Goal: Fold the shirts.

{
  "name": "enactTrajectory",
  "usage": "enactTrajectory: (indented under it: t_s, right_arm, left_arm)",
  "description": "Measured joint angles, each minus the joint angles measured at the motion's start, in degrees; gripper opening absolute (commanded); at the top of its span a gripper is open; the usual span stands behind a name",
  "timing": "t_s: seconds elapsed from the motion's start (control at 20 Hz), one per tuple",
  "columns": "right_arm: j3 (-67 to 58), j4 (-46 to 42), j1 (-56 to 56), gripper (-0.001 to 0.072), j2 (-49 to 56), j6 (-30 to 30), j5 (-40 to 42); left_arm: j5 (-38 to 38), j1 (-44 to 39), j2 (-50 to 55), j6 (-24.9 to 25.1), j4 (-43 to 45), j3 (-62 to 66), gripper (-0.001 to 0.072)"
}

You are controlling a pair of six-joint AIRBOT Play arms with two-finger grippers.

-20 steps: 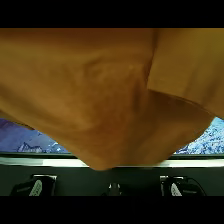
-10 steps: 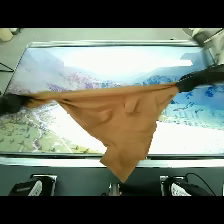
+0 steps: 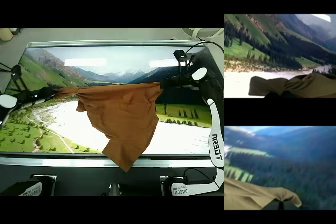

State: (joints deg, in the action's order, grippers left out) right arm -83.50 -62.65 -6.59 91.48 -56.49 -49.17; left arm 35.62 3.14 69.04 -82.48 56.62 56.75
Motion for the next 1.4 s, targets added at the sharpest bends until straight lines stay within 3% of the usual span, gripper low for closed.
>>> enactTrajectory:
  t_s: [0.1,0.15,0.2,0.25,0.3,0.45,0.5,0.65,0.75,0.95,1.25,1.4]
  right_arm:
    - [0.07,0.44,0.2,0.0026,1.66,-1.77,1.66]
    - [0.11,0.79,0.55,0.0089,2.6,-2.73,1.86]
    - [0.11,0.98,0.96,0.0245,3.32,-3.28,2.27]
    - [0.07,1.09,1.36,0.0408,3.85,-3.52,2.47]
    - [-0.17,1.27,1.49,0.0473,4.07,-3.48,2.1]
    - [-1.79,1.09,-0.31,0.046,2.58,-1.31,-3.43]
    - [-2.14,0.17,-1.62,0.0425,1.73,-0.46,-6.12]
    - [-1.62,-3.17,-6.08,0.042,-0.09,1.07,-16.98]
    - [0.63,-4.79,-8.09,0.0421,-0.52,1.57,-22.77]
    - [5.51,-4.57,-9.25,0.0421,-0.98,2.49,-29.18]
    - [7.87,-4.15,-9.51,0.0422,-1.09,3.45,-31.93]
    - [9.79,-4.04,-9.51,0.0429,-1.18,3.63,-32.13]
  left_arm:
    - [-0.98,-0.17,7.02,0.07,-1.84,3.91,0.0027]
    - [-1.33,-0.2,9.88,0.07,-3.23,5.38,0.0043]
    - [-1.46,-0.22,12.28,0.07,-4.85,6.54,0.02]
    - [-1.51,-0.22,14.43,0.07,-6.69,7.69,0.0429]
    - [-1.11,0.04,15.93,0.07,-8.22,8.76,0.0533]
    - [6.14,2.69,18.49,1.49,-9.51,13.09,0.0526]
    - [10.19,3.89,18.91,2.03,-8.31,14.49,0.0519]
    - [22.1,5.66,19.69,2.97,-3.69,15.43,0.0521]
    - [25.7,4.83,20.02,3.23,-2.16,13.53,0.053]
    - [25.2,-0.37,22.1,3.61,-2.54,10.32,0.0527]
    - [17.09,-6.14,25.05,3.58,-3.65,9.38,0.0517]
    - [13.33,-7.08,25.73,3.54,-4.04,9.27,0.0225]
